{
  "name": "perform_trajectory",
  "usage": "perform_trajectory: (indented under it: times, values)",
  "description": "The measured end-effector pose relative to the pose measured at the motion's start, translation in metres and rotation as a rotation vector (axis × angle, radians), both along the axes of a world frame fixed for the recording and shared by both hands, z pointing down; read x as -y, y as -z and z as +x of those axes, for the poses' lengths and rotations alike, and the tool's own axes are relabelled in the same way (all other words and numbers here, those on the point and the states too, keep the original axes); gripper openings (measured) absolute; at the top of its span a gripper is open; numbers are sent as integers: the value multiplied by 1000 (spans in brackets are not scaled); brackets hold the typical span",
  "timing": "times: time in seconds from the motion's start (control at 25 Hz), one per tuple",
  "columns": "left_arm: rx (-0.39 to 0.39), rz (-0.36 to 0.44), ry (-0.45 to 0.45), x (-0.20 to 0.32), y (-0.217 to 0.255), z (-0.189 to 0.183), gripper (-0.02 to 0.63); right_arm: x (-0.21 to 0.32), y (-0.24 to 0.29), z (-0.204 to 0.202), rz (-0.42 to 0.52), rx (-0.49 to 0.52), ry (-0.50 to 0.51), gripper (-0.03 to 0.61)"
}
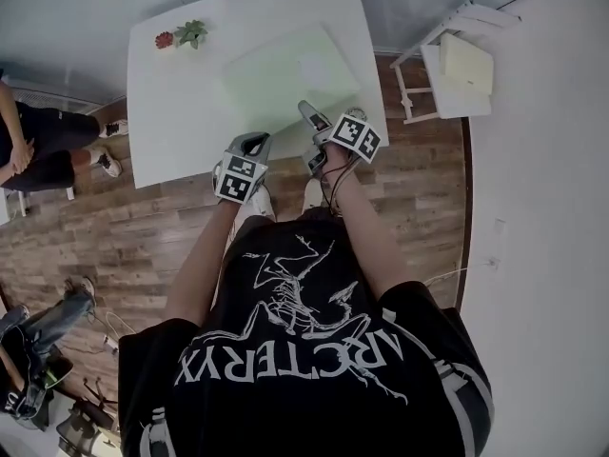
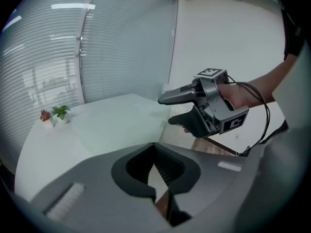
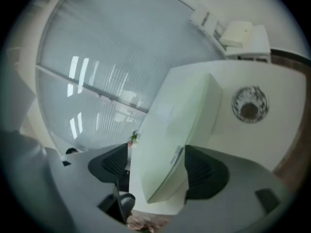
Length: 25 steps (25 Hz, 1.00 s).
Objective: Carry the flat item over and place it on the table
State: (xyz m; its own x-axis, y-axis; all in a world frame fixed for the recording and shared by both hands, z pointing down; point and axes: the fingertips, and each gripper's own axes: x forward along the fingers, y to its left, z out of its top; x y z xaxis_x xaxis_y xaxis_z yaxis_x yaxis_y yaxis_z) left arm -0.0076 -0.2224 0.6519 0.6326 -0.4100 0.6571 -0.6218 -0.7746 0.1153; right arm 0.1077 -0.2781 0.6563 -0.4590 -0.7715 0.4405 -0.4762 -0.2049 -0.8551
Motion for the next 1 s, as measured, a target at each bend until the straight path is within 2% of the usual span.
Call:
perform_trajectory:
  times: [0.12,0.16,0.2,0.24,0.44,0.56,0.64,0.72,1.0]
  values:
    - [-121,103,37,2,54,-4,11,-14,58,-1,190,-118,147,366]
    - [-153,144,54,3,76,-8,11,-17,80,1,262,-179,183,299]
    - [-181,188,70,5,99,-13,11,-21,105,3,338,-256,216,149]
    - [-208,234,86,8,123,-19,11,-24,129,3,414,-334,249,70]
    - [-304,443,147,16,242,-55,11,-42,241,-9,753,-684,354,15]
    - [-324,549,171,14,291,-72,11,-50,290,-23,908,-887,391,12]
    - [-324,598,193,13,310,-83,11,-51,310,-32,972,-984,402,12]
    - [-324,620,207,12,320,-93,11,-51,320,-40,1002,-1030,404,12]
    - [-310,654,234,13,332,-116,11,-44,335,-51,1020,-1025,363,11]
